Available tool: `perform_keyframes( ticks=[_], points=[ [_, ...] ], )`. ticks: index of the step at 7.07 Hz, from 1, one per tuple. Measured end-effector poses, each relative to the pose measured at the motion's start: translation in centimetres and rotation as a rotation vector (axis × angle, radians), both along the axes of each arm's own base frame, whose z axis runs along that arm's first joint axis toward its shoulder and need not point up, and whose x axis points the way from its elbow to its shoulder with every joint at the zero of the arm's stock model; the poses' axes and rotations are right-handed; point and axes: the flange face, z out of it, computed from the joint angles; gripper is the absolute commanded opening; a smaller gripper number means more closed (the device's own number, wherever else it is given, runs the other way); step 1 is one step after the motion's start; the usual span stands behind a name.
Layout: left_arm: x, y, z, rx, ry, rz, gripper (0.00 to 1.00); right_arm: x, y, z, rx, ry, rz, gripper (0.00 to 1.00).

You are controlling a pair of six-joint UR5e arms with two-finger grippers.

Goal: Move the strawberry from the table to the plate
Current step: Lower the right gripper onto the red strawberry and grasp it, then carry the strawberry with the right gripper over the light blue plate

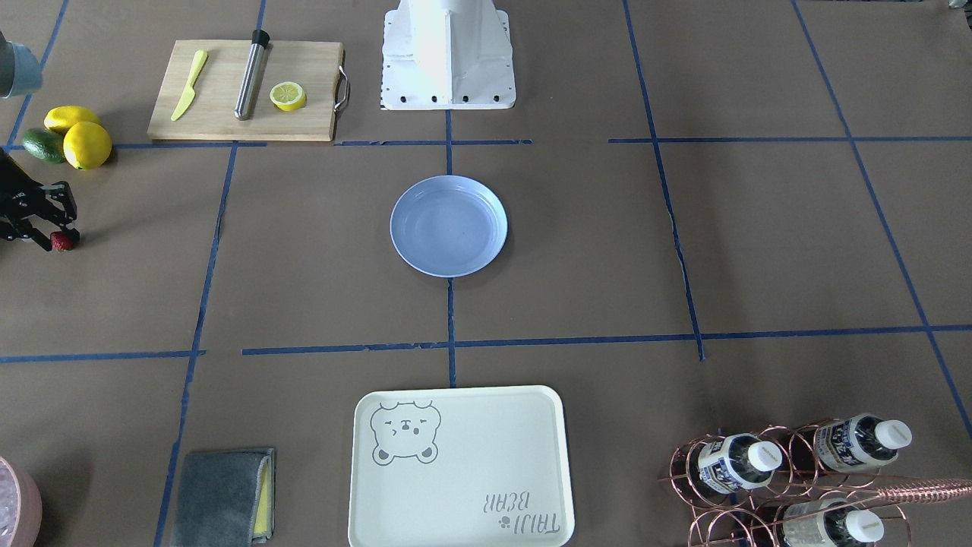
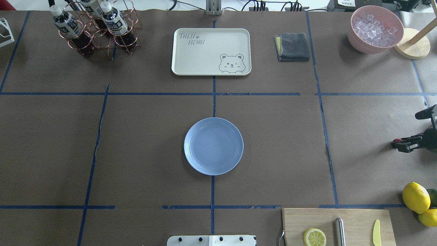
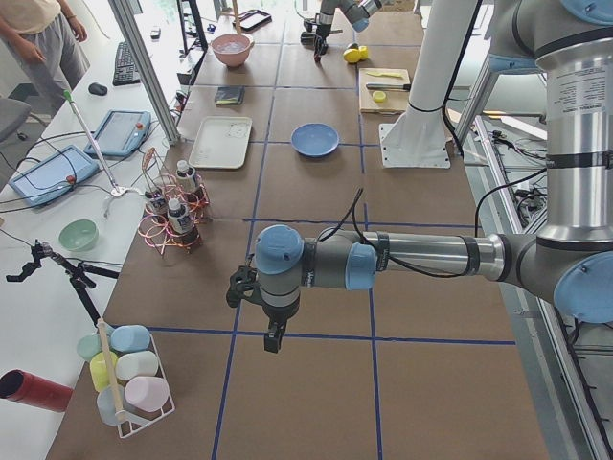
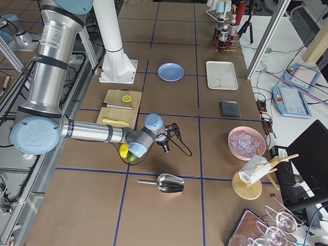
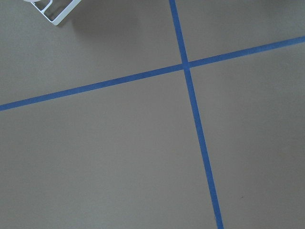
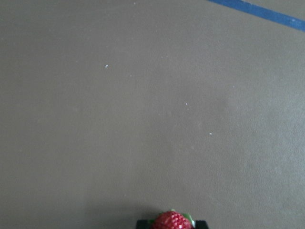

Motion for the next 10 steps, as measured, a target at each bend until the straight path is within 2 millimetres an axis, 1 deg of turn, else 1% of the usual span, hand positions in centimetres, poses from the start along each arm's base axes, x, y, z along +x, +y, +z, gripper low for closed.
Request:
perform_keyframes(
  ticks=[1, 2, 3, 4, 5, 6, 7, 8, 9, 10],
  points=[
    [0.0, 0.0, 0.0, 0.001, 0.0, 0.0, 1.0, -0.4, -0.3, -1.2, 0.014, -0.014, -0.001, 0.0],
    [0.0, 0.0, 0.0, 0.001, 0.0, 0.001, 1.0, -1.2, -1.1, -3.8, 0.029, -0.043, 0.003, 0.0],
    [0.0, 0.0, -0.1, 0.002, 0.0, 0.001, 1.0, -3.1, -2.7, -8.4, 0.023, -0.085, 0.019, 0.0],
    [0.0, 0.0, -0.1, 0.002, 0.001, 0.001, 1.0, -6.2, -4.6, -14.2, -0.005, -0.133, 0.038, 0.0],
    [0.0, 0.0, -0.1, 0.003, 0.001, 0.001, 1.0, -10.3, -6.2, -20.6, -0.044, -0.18, 0.052, 0.0],
    [0.0, 0.0, -0.2, 0.003, 0.002, 0.001, 1.0, -15.1, -6.9, -26.5, -0.079, -0.208, 0.064, 0.0],
    [0.0, 0.0, -0.2, 0.005, 0.002, 0.0, 1.0, -21.2, -6.4, -32.5, -0.108, -0.205, 0.086, 0.0],
    [0.0, -0.1, -0.2, 0.006, 0.002, 0.0, 1.0, -27.2, -5.1, -38.5, -0.134, -0.173, 0.114, 0.0],
    [0.0, -0.1, -0.3, 0.006, 0.002, 0.0, 1.0, -32.2, -3.5, -43.2, -0.158, -0.137, 0.143, 0.0],
    [0.0, -0.1, -0.3, 0.006, 0.003, -0.001, 1.0, -36.8, -1.9, -45.9, -0.173, -0.106, 0.17, 0.0]
  ],
)
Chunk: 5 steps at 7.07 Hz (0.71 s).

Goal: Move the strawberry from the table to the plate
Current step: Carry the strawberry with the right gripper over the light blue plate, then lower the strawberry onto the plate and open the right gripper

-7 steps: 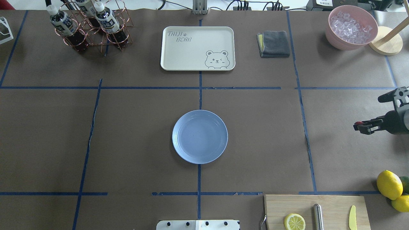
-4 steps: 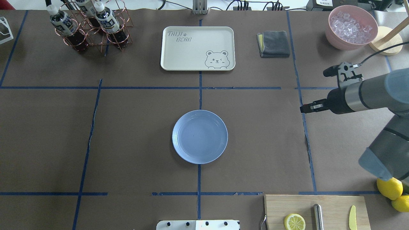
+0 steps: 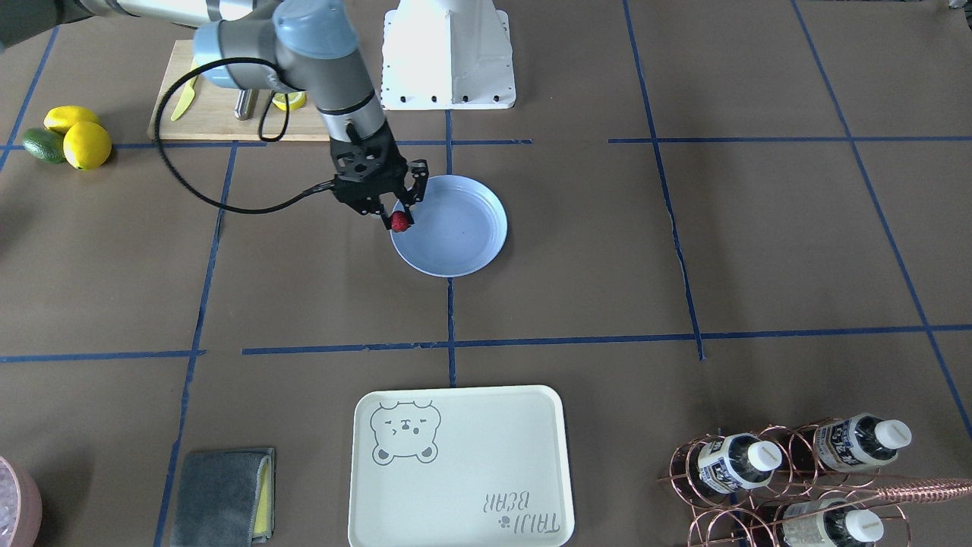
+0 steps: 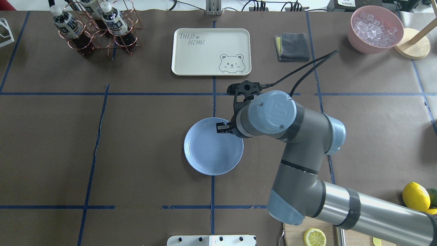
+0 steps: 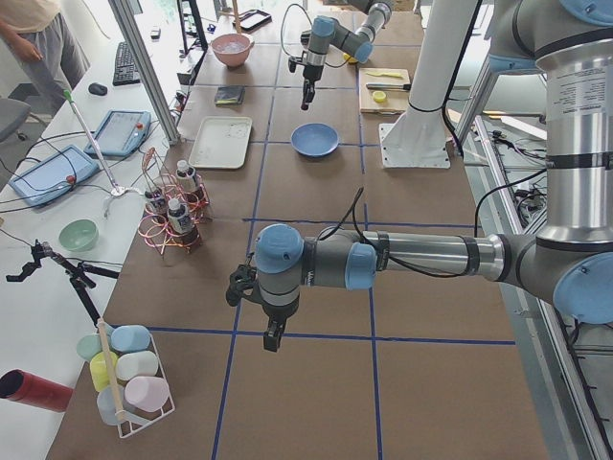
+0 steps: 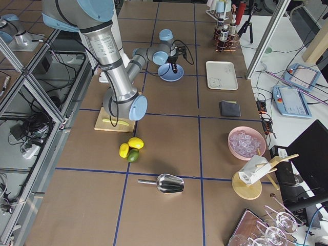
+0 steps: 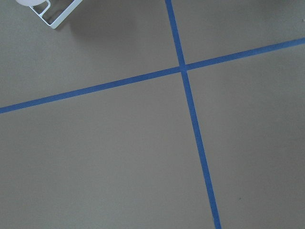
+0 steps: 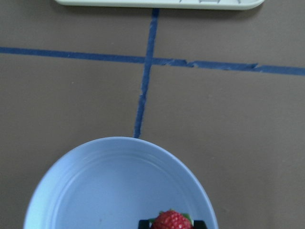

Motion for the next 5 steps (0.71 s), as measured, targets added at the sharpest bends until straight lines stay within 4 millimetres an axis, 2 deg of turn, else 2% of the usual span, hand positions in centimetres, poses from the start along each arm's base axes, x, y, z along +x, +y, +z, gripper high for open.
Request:
perform_keyframes(
  ticks=[1, 2, 3, 4, 5],
  points=[
    [0.0, 0.0, 0.0, 0.0, 0.006, 0.0, 1.0, -3.7, 1.0, -0.9, -0.009, 0.034, 0.019, 0.0],
    [0.2, 0.0, -0.1, 0.0, 0.022, 0.0, 1.0, -6.2, 1.6, -0.9, -0.014, 0.066, 0.03, 0.0],
    [0.3, 0.0, -0.2, 0.0, 0.037, 0.001, 1.0, -7.7, 2.0, -0.3, -0.015, 0.091, 0.035, 0.02],
    [0.3, 0.0, -0.2, 0.0, 0.044, 0.001, 1.0, -8.4, 2.3, 0.2, -0.011, 0.107, 0.037, 0.77],
    [0.3, 0.0, -0.3, 0.0, 0.047, 0.002, 1.0, -8.6, 2.5, 0.2, -0.008, 0.11, 0.039, 1.0]
  ],
)
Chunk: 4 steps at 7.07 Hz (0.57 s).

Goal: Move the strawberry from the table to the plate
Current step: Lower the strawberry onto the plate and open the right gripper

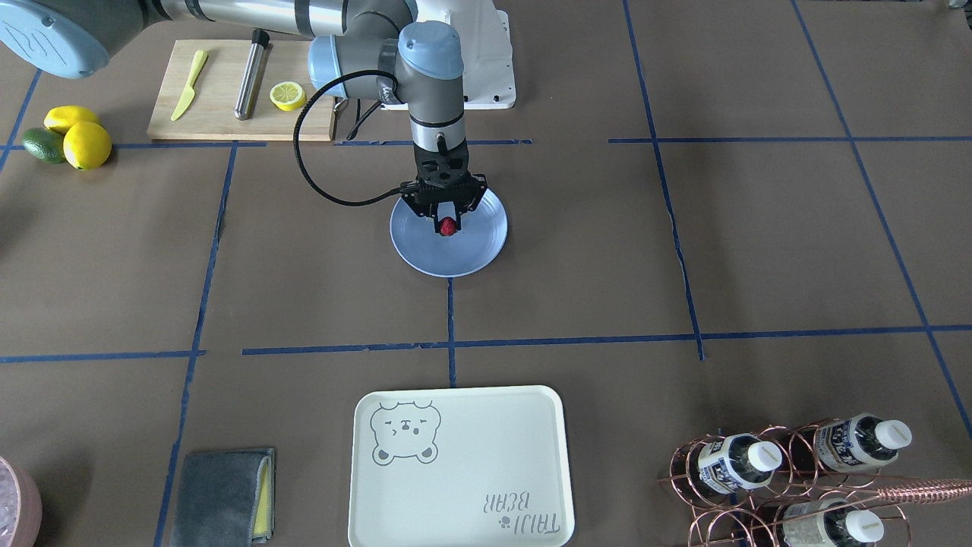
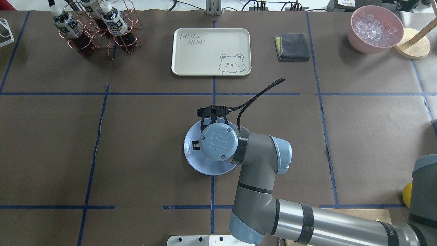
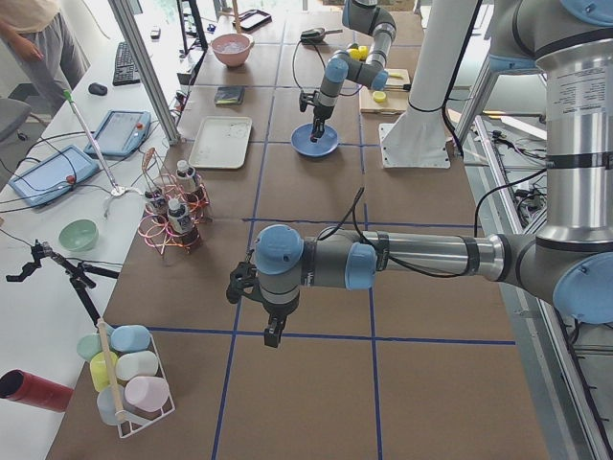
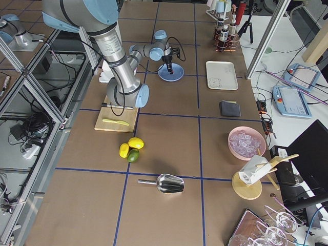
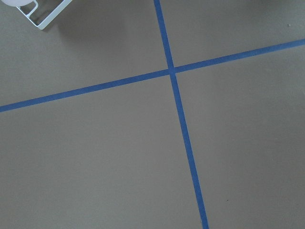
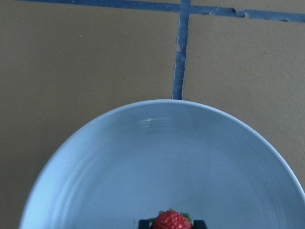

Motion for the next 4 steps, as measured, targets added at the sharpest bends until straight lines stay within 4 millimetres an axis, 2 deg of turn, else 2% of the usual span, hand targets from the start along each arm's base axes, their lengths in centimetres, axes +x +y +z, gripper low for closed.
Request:
perform_keyframes(
  ticks=[2, 3, 4],
  points=[
    [0.0, 0.0, 0.0, 0.002, 0.001, 0.0, 1.0, 0.0, 0.0, -0.5, -0.009, -0.015, 0.014, 1.0],
    [0.0, 0.0, 0.0, 0.003, 0.001, 0.0, 1.0, 0.8, -0.4, -1.2, -0.007, -0.031, 0.021, 1.0],
    [0.0, 0.0, 0.0, 0.003, 0.001, 0.0, 1.0, 3.0, -2.0, -2.0, -0.007, -0.056, 0.026, 1.0]
  ],
)
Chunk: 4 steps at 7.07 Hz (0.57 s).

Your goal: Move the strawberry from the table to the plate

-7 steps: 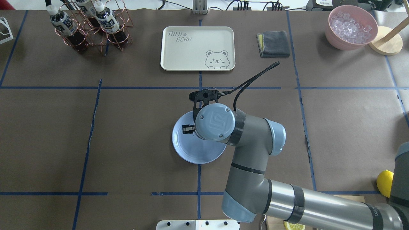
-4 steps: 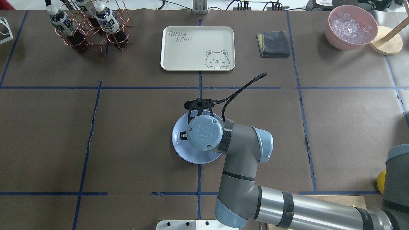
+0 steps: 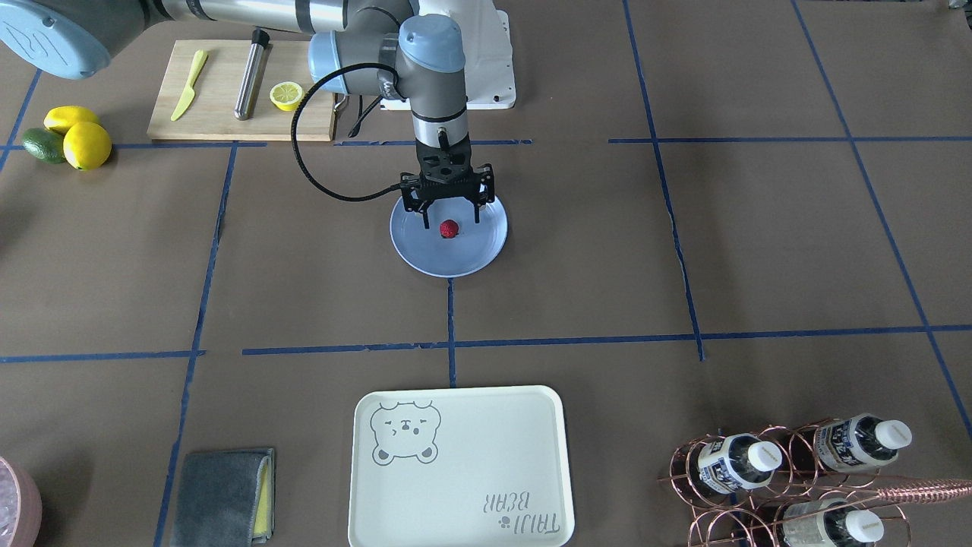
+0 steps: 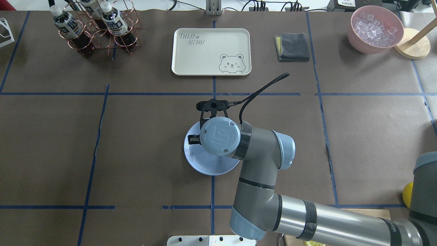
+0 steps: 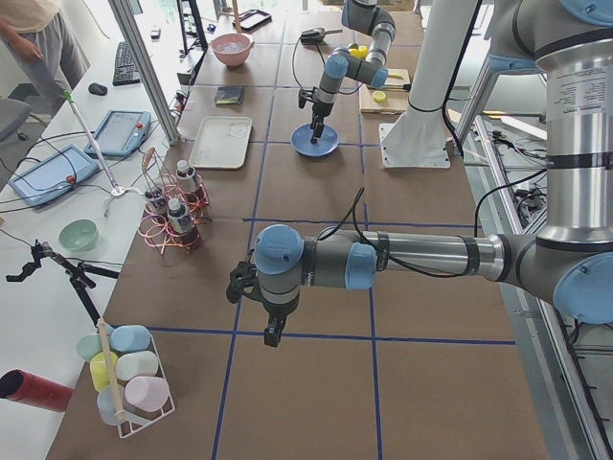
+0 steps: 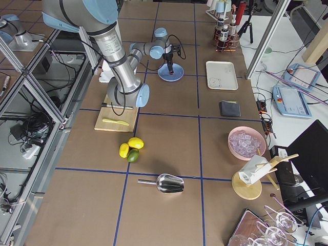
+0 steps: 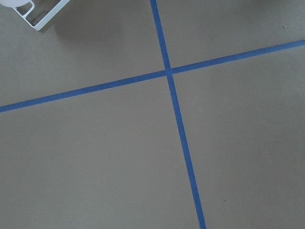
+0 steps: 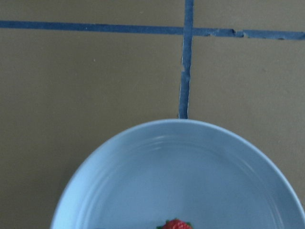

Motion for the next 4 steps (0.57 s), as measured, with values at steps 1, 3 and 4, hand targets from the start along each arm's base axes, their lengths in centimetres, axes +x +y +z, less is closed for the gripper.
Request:
perform_keyframes(
  ticks=[1, 3, 4],
  points=[
    [0.0, 0.0, 0.1, 0.001, -0.003, 0.001, 1.0, 4.0, -3.0, 0.3, -0.007, -0.02, -0.02, 1.0],
    [-0.1, 0.1, 0.1, 0.001, -0.007, 0.002, 1.0, 15.2, -9.2, 5.4, 0.04, 0.0, -0.125, 1.0],
    [-0.1, 0.2, 0.2, -0.006, -0.006, -0.001, 1.0, 21.8, -11.6, 9.6, 0.08, 0.044, -0.165, 1.0]
  ],
)
